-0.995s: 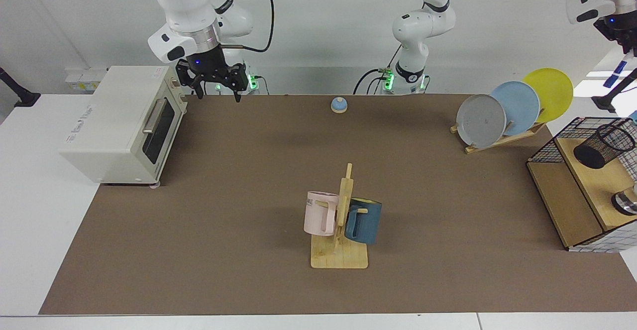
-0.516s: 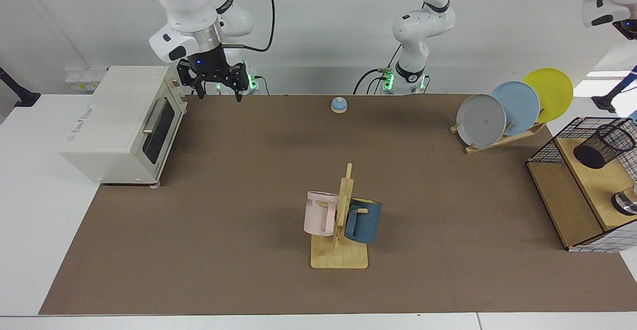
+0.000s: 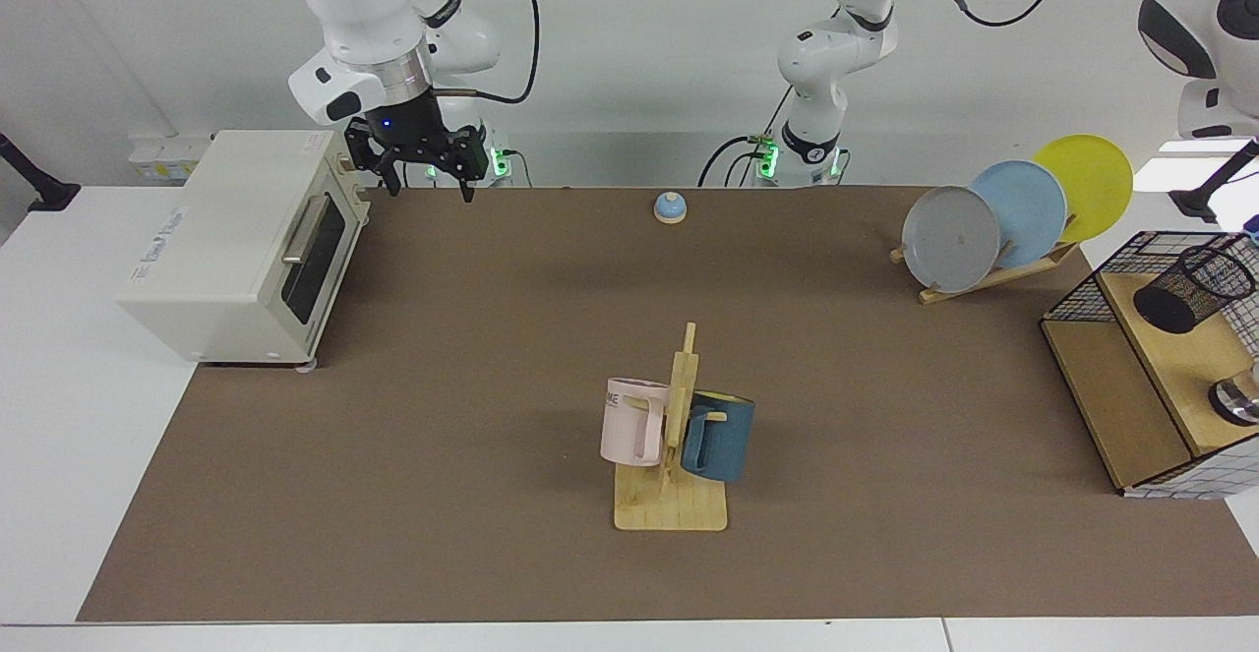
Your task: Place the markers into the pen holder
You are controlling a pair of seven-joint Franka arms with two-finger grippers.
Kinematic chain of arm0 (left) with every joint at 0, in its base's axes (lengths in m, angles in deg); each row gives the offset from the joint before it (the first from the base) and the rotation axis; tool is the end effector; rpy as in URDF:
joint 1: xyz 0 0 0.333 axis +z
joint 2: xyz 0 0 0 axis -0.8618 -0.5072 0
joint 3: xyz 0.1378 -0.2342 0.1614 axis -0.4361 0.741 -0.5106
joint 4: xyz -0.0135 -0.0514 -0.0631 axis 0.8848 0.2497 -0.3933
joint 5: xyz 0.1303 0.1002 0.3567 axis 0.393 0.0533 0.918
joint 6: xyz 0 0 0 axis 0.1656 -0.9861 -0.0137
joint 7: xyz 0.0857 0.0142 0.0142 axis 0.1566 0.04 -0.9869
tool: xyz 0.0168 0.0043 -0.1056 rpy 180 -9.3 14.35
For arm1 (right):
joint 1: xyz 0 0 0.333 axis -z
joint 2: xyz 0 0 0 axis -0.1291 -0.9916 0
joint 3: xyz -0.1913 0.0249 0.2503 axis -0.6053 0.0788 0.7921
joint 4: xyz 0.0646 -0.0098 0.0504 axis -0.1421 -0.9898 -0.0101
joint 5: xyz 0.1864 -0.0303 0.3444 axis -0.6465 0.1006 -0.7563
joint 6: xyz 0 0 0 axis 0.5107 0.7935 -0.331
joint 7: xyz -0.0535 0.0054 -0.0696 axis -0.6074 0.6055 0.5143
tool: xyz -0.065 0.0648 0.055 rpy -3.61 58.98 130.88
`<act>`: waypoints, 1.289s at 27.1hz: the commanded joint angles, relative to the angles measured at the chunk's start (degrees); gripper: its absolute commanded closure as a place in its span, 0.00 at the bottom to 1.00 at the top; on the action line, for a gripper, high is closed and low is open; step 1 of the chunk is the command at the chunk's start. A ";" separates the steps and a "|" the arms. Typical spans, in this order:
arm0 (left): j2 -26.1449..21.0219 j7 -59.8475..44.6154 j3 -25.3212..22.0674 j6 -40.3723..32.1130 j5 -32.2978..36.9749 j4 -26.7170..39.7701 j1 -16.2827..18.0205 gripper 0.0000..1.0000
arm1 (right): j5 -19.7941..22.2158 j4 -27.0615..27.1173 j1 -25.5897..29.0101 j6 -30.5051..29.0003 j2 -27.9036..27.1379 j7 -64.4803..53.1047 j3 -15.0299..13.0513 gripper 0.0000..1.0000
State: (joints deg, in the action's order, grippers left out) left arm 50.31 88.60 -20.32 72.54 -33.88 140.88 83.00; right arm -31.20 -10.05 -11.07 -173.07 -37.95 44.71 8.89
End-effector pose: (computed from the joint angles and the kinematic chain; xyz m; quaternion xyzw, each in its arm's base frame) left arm 0.5821 0.2443 0.6045 -0.7099 0.5672 0.2734 0.3155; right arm 0.5395 0.1102 0.6287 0.9972 -0.0719 -0.0174 0.0052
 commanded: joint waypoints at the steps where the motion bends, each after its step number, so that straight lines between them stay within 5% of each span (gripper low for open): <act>1: -1.12 1.00 0.57 1.80 0.79 -1.22 0.51 1.00 | -1.13 -0.33 0.93 -0.59 0.51 0.73 0.50 0.00; 35: -5.16 0.73 0.22 5.84 0.09 -0.52 0.43 1.00 | -1.13 -0.33 0.93 -0.59 0.51 0.73 0.50 0.00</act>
State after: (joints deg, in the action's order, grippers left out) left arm 46.17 89.03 -19.70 76.63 -33.90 140.94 83.00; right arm -31.21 -10.05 -11.04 -173.07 -37.95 44.71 8.90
